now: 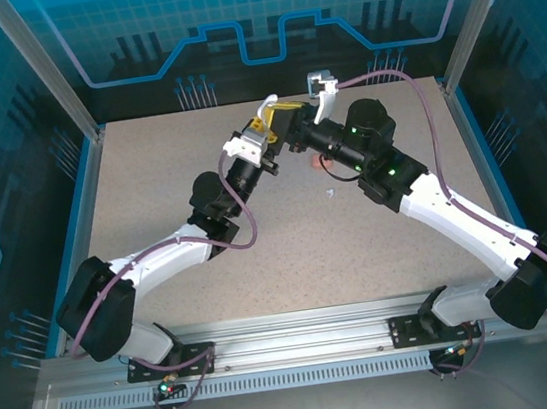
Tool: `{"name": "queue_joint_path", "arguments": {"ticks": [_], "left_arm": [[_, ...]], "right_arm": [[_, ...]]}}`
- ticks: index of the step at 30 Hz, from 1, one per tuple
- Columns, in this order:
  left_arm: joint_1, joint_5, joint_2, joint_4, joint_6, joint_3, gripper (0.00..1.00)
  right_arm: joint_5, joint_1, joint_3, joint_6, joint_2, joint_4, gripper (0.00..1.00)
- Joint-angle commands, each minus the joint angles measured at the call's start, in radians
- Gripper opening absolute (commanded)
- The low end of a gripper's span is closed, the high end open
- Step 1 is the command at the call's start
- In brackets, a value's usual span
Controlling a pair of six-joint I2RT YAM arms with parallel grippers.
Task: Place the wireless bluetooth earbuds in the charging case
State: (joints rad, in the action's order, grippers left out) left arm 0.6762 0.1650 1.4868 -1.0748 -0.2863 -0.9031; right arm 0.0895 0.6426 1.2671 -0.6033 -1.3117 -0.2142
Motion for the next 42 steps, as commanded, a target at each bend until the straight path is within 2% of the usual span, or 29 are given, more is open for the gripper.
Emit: {"name": "queue_joint_path", "arguments": {"ticks": [1,30,42], "left_arm": [[0.008,0.019,0.004,-0.017,0.026,-0.039,0.00],[0.008,0.014,-0.021,-0.005,0.035,-0.034,0.00],[0.008,0.013,-0.015,0.001,0.034,-0.041,0.00]], "right_arm": [[-0.008,0.012,-0.015,-0.013,0.004,-0.050,0.19],[-0.011,-0.046,-0.072,-0.046,-0.021,-0.084,0.17],[0.093,-0.036,-0.048,-0.029,-0.060,-0.070,0.16]]}}
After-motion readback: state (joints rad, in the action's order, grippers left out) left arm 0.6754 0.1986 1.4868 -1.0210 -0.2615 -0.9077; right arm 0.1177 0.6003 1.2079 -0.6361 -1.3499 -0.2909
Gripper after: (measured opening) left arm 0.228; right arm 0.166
